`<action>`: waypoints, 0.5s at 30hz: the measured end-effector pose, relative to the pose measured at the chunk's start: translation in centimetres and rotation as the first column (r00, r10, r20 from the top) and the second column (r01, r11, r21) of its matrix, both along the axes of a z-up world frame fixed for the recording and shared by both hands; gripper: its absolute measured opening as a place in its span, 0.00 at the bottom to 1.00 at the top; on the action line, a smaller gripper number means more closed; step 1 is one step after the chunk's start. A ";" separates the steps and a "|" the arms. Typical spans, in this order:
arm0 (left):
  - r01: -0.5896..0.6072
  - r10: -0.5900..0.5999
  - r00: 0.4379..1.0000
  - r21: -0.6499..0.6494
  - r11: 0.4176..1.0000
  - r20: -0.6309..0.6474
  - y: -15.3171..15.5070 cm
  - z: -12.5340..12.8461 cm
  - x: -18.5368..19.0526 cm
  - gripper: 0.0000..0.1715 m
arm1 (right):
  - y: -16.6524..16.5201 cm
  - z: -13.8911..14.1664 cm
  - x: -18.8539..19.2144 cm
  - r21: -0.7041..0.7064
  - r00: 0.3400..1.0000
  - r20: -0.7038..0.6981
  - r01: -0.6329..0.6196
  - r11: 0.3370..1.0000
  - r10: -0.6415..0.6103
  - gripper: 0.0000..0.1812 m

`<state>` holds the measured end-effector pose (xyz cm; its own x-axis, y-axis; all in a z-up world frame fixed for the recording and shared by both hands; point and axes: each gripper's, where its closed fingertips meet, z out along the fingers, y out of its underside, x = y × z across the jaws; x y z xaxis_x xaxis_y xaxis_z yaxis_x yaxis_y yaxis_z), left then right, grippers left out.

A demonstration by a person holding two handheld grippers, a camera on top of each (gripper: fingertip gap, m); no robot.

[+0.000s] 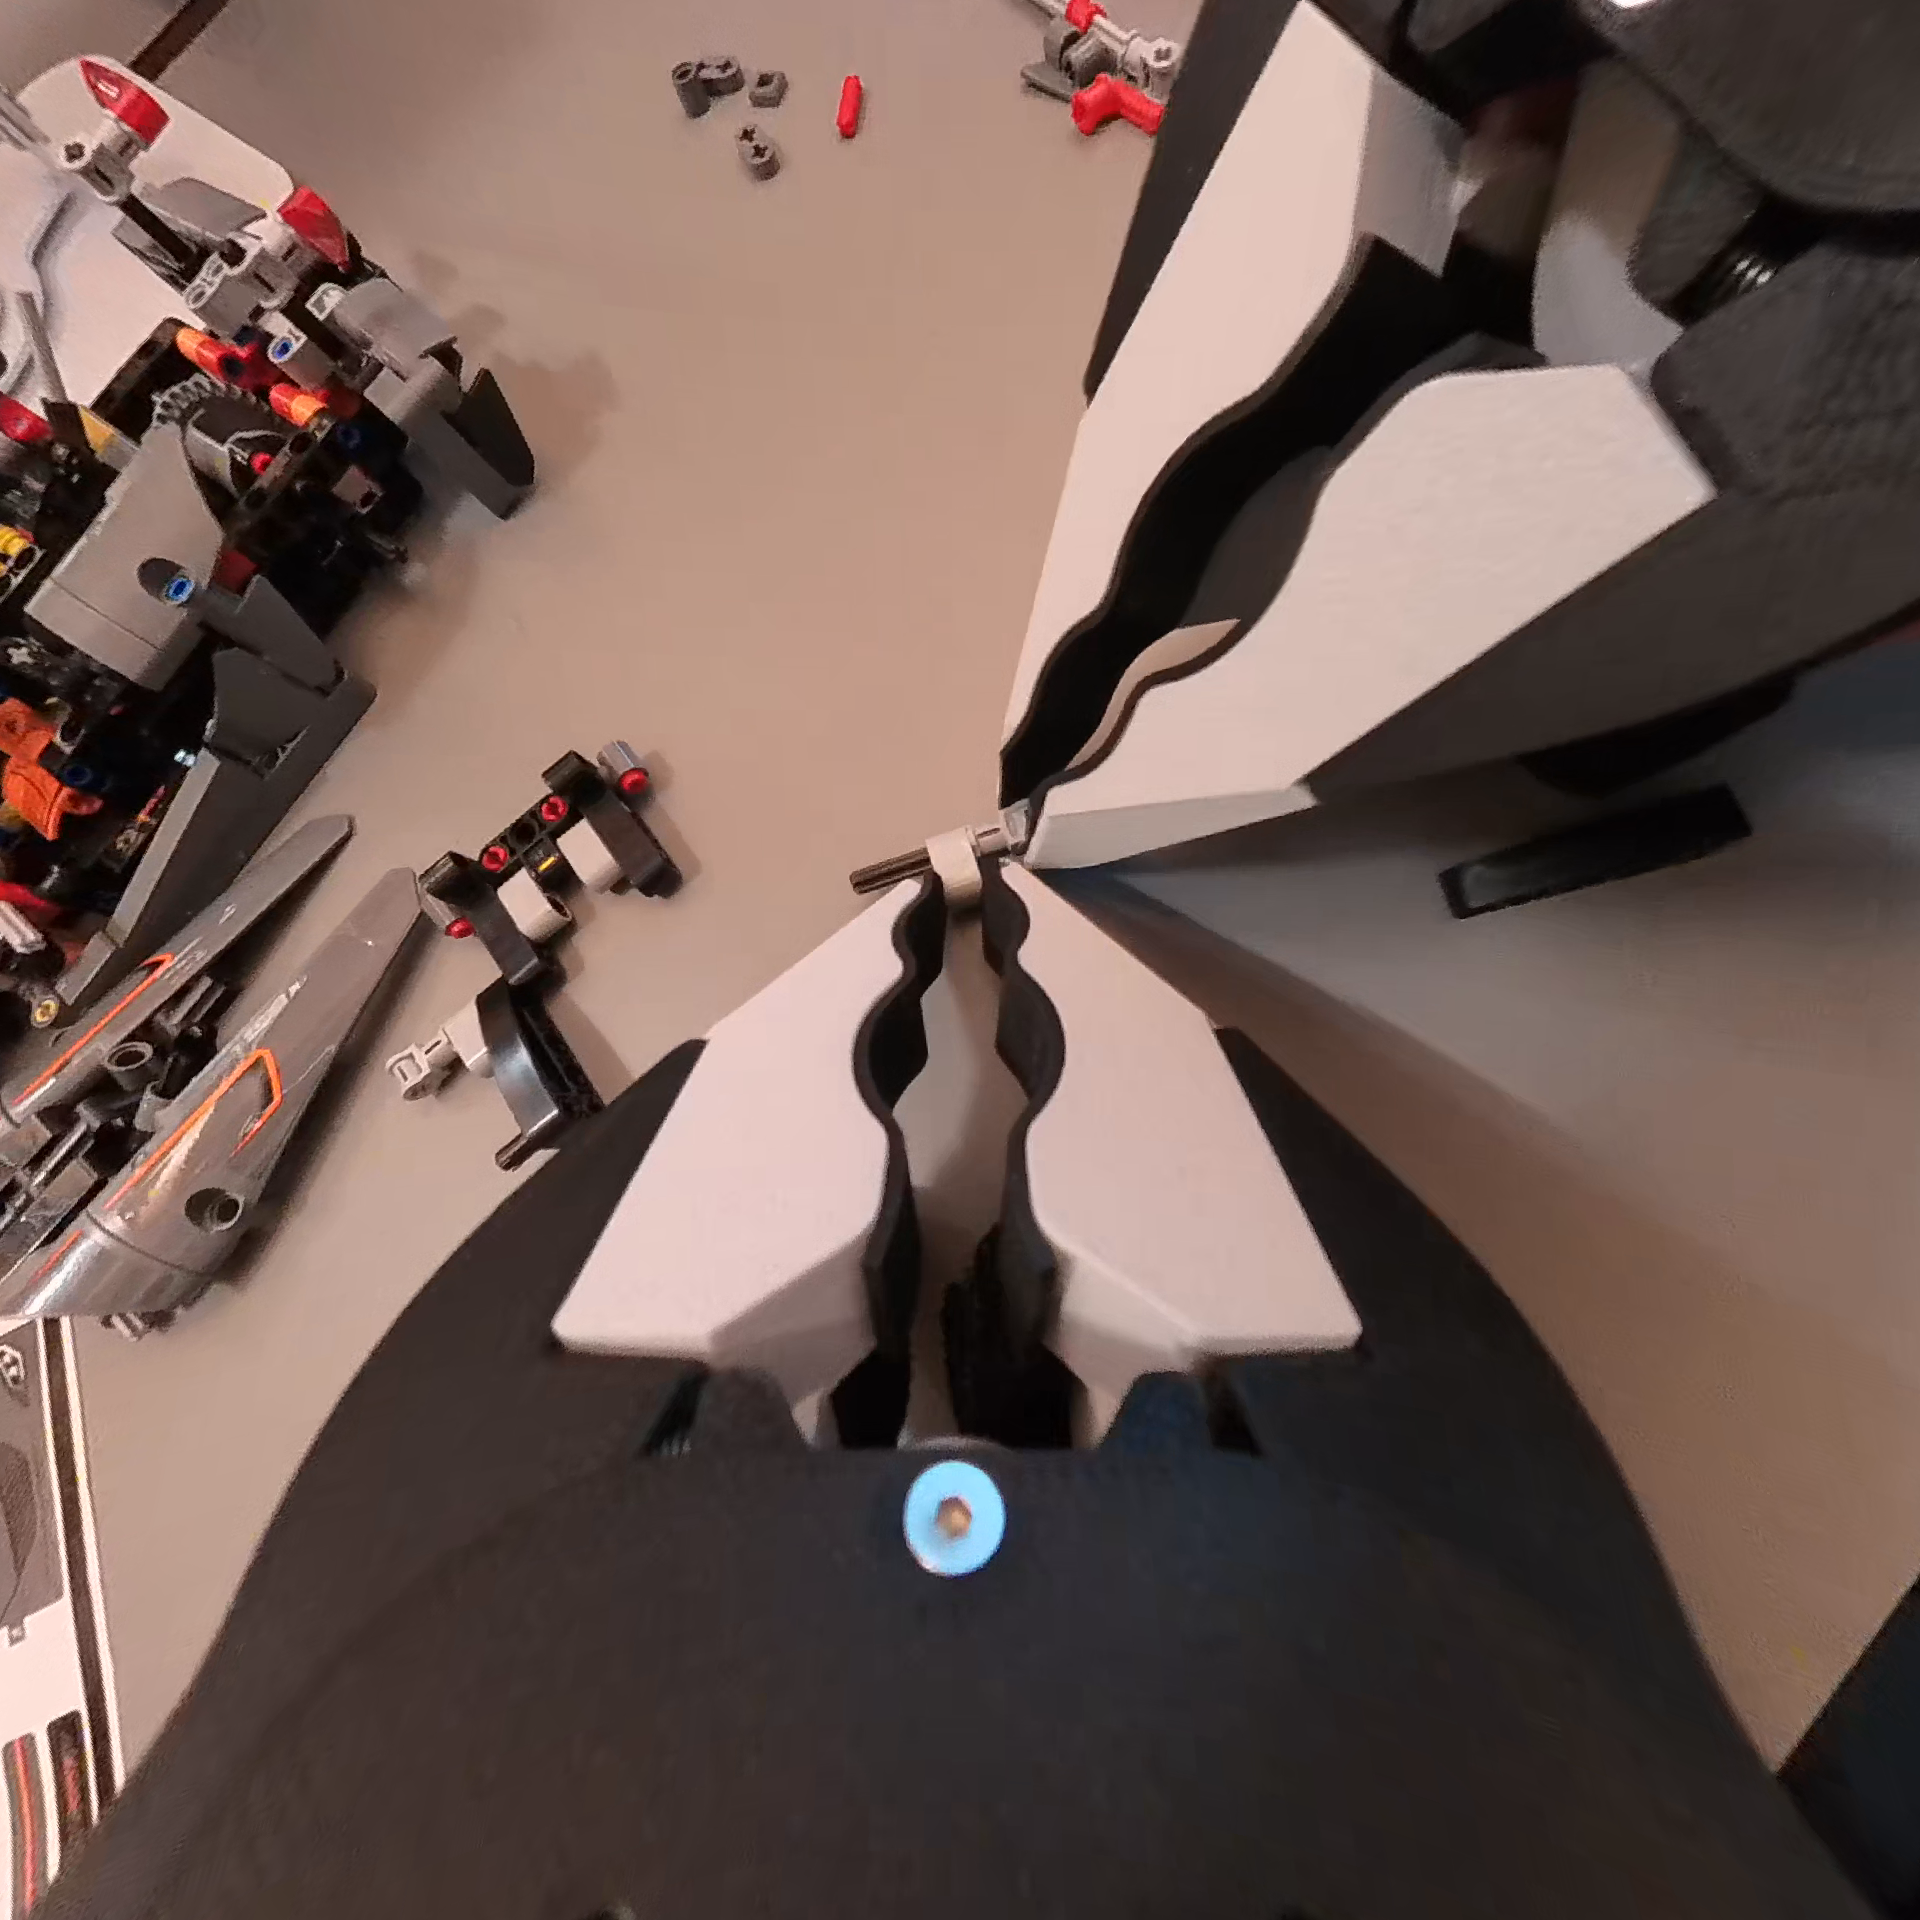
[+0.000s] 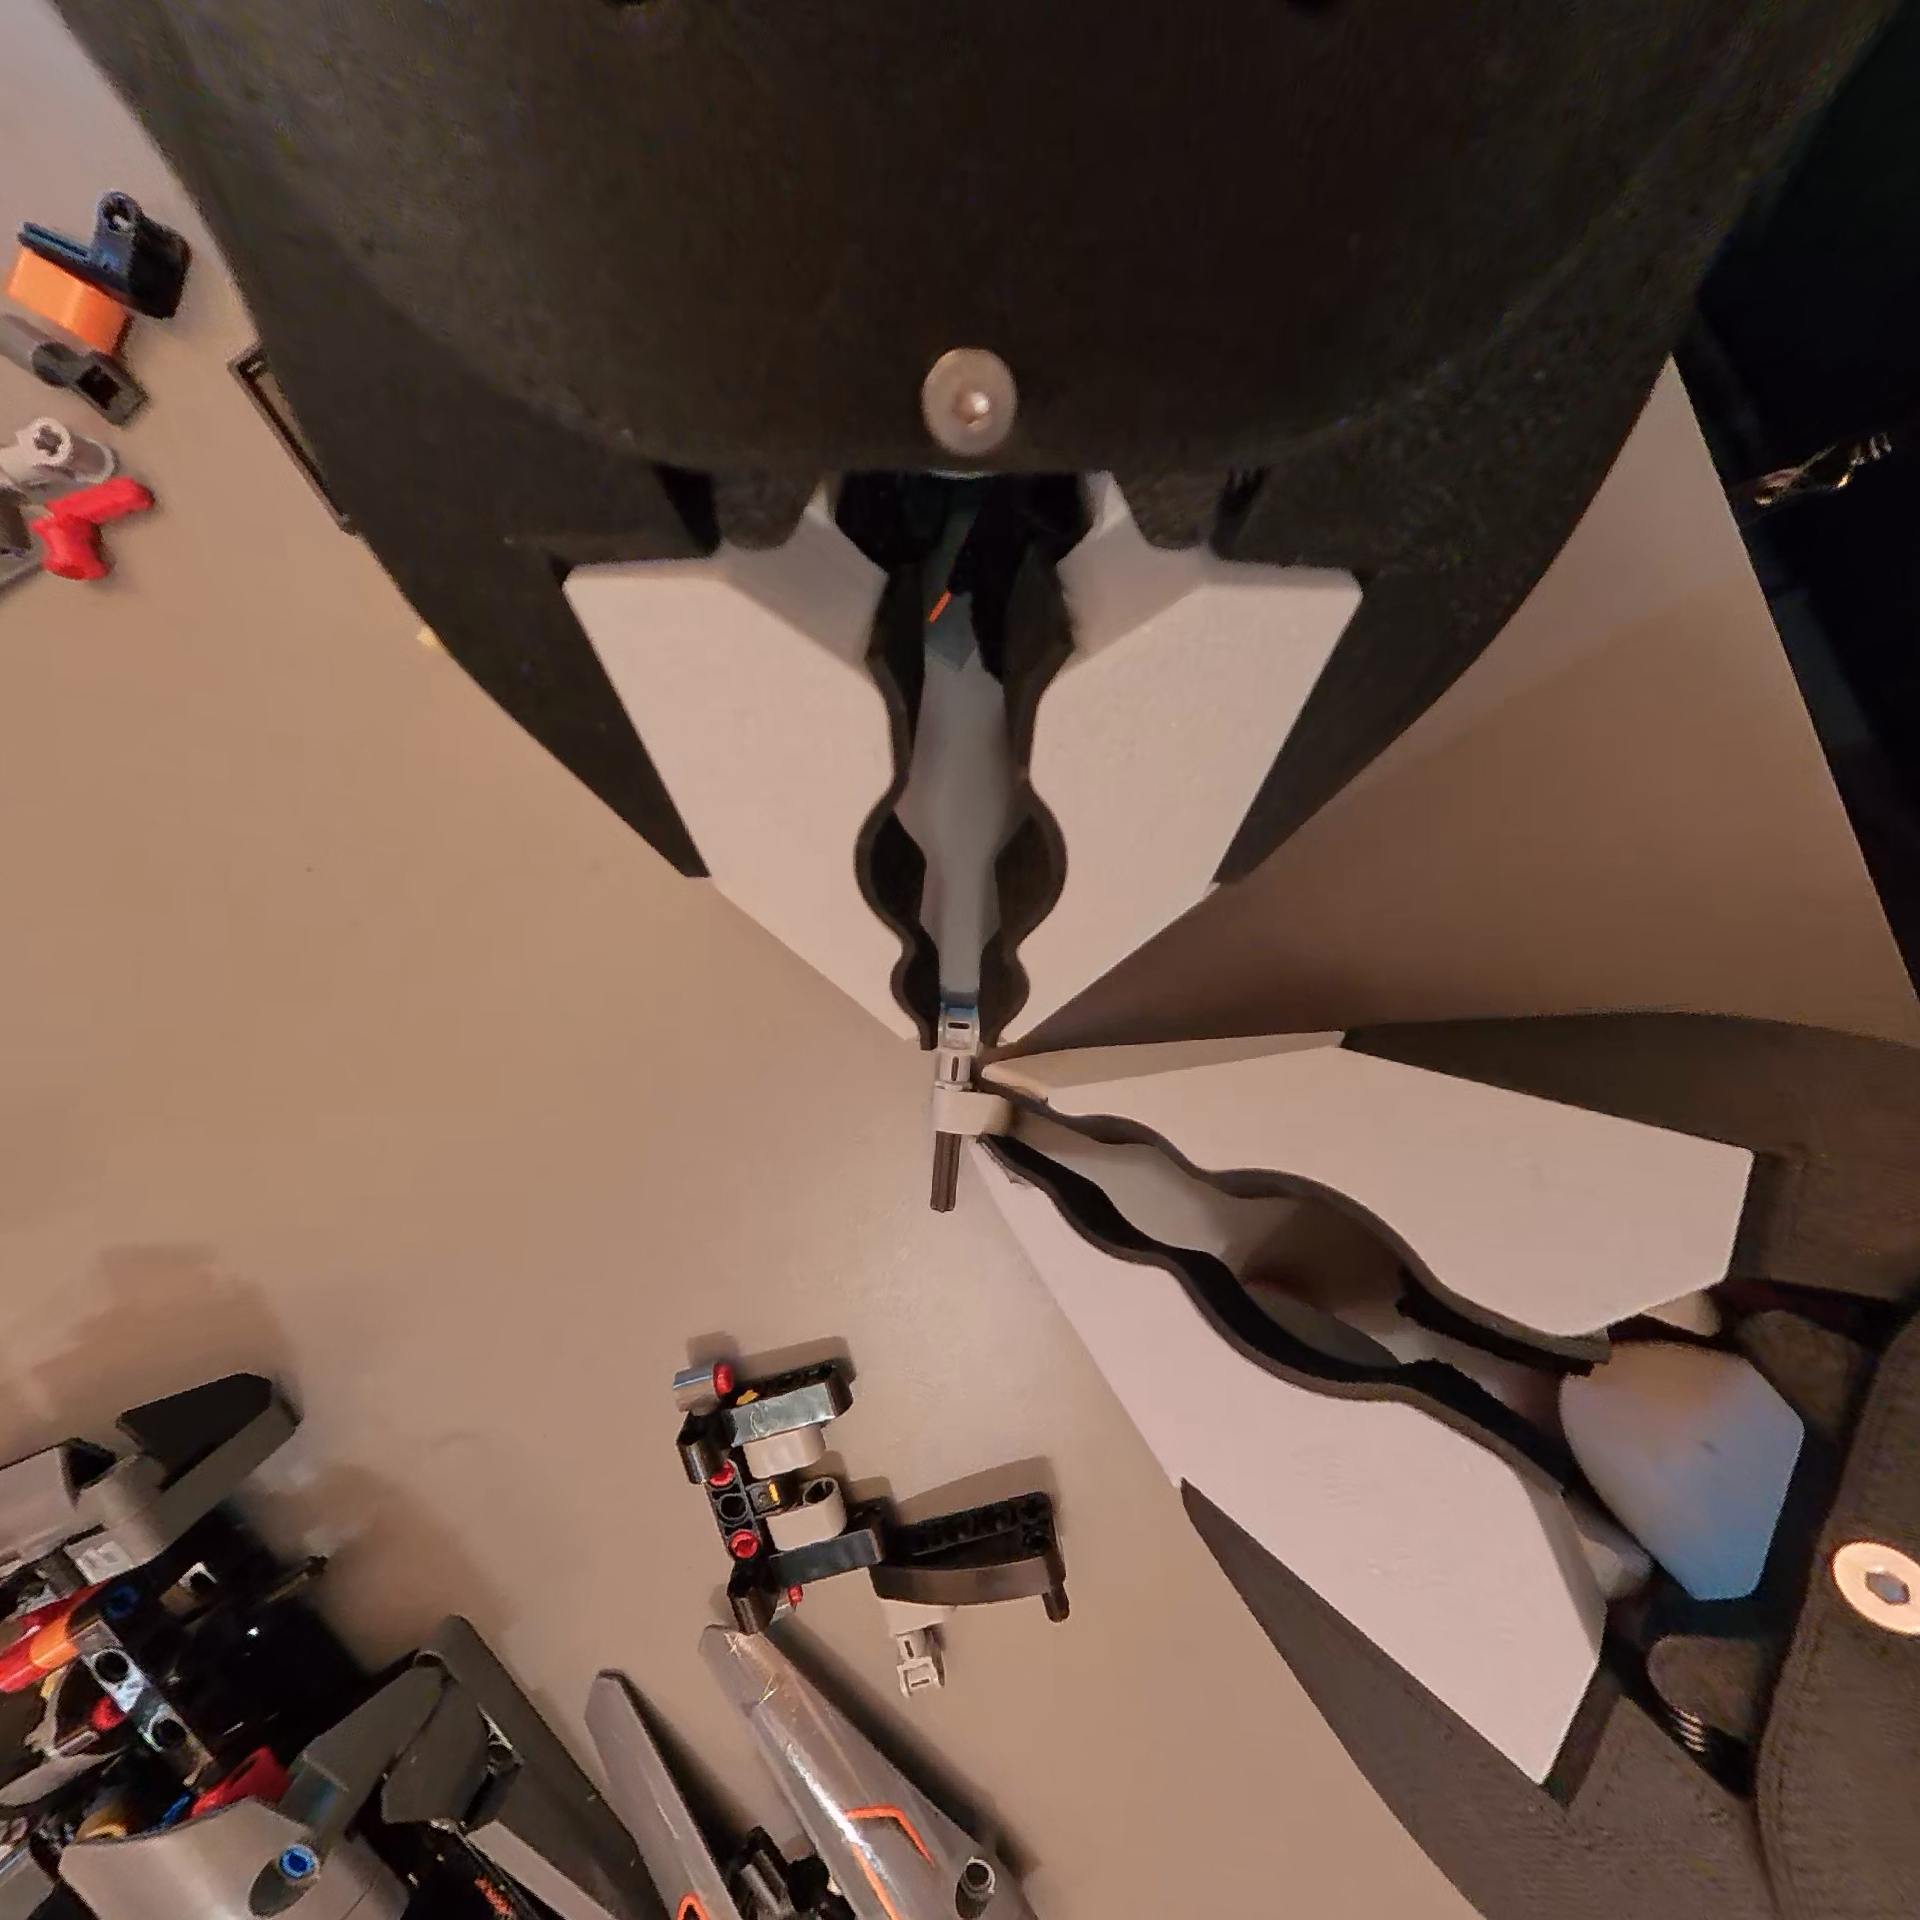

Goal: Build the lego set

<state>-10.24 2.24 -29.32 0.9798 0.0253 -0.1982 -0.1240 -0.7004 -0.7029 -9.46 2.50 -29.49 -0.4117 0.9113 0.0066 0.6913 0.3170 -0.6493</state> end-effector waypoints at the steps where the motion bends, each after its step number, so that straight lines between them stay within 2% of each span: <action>1: 0.002 -0.002 1.000 -0.001 1.000 0.003 0.0 0.0 0.0 0.03 | 0.0 0.0 0.0 -0.008 1.000 0.000 0.001 1.000 -0.001 0.03; 5: 0.006 -0.005 0.999 -0.027 1.000 0.048 0.0 -0.2 0.0 0.04 | 0.1 0.1 0.0 -0.021 1.000 0.004 -0.012 1.000 0.012 0.03; 6: 0.015 -0.014 0.999 -0.028 1.000 0.030 -0.1 -0.2 0.1 0.06 | 0.1 0.2 0.0 -0.017 1.000 -0.002 -0.025 1.000 0.025 0.03; 8: 0.026 -0.026 1.000 -0.017 1.000 0.006 -0.4 0.3 0.2 0.17 | 0.2 0.6 0.0 -0.018 0.999 -0.017 -0.035 0.999 0.035 0.03; 10: 0.034 -0.034 0.999 0.039 0.999 0.016 -0.5 1.6 0.4 0.20 | 0.6 1.7 0.2 -0.027 0.998 -0.044 -0.040 0.999 0.039 0.03; 15: 0.057 -0.061 0.997 0.086 0.995 0.041 -1.5 3.7 0.4 0.19 | 3.9 4.5 3.2 -0.055 0.996 -0.084 -0.042 0.998 0.038 0.03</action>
<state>-9.84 0.74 -25.64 0.9878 -0.0180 -0.1548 -0.1314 -0.6306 -0.7649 -6.22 6.40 -24.98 -0.4479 0.8940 -0.0089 0.6221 0.3046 -0.7213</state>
